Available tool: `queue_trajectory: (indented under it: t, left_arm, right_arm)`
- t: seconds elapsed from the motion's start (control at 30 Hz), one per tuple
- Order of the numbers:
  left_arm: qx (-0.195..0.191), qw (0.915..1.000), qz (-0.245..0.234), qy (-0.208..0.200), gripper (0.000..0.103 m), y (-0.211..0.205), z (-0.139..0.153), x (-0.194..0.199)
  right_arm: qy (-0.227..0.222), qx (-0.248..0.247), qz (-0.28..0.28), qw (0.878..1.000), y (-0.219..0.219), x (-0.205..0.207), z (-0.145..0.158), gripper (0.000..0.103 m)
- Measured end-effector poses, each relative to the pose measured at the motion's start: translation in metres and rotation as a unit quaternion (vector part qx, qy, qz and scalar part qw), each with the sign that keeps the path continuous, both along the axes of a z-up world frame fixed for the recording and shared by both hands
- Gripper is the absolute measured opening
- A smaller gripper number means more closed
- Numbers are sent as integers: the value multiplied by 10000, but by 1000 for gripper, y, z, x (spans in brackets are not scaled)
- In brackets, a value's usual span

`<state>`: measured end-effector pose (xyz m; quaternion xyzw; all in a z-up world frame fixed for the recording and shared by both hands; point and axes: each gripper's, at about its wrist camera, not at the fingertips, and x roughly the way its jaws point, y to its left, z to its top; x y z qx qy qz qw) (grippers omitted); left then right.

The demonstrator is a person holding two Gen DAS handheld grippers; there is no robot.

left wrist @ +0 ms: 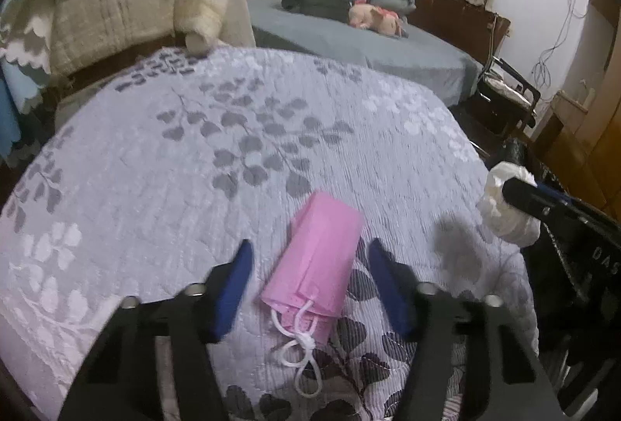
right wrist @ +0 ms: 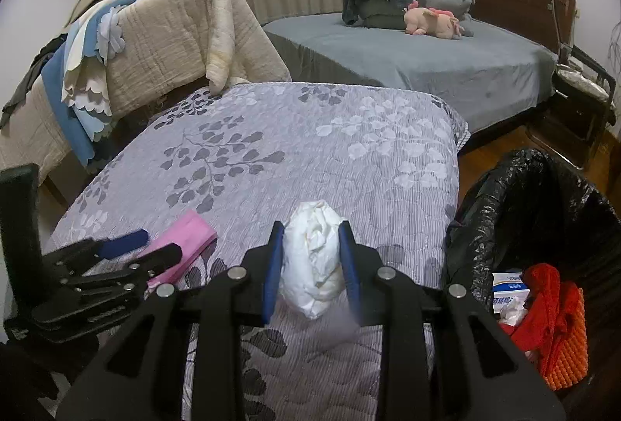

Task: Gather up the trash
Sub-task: 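Grasp the white tissue with the right gripper while the left grasps the pink mask, then carry the pink mask and white tissue over the black bin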

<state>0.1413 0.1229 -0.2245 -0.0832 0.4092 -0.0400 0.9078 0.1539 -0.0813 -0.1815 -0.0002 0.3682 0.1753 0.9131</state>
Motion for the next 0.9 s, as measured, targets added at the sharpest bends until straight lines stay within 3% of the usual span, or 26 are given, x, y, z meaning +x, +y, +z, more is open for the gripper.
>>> queue_trajectory:
  t: [0.1, 0.2, 0.9]
  left_arm:
    - [-82, 9999, -29, 150, 27, -1, -7, 3]
    - [-74, 9999, -39, 149, 15, -2, -8, 1]
    - [7, 9973, -127, -728, 13, -30, 92, -9]
  right_arm:
    - [13, -3, 14, 10000, -1, 1, 0, 28]
    - [1, 7, 17, 10000, 0, 1, 2, 28]
    - [-648, 199, 50, 9977, -15, -17, 77, 28]
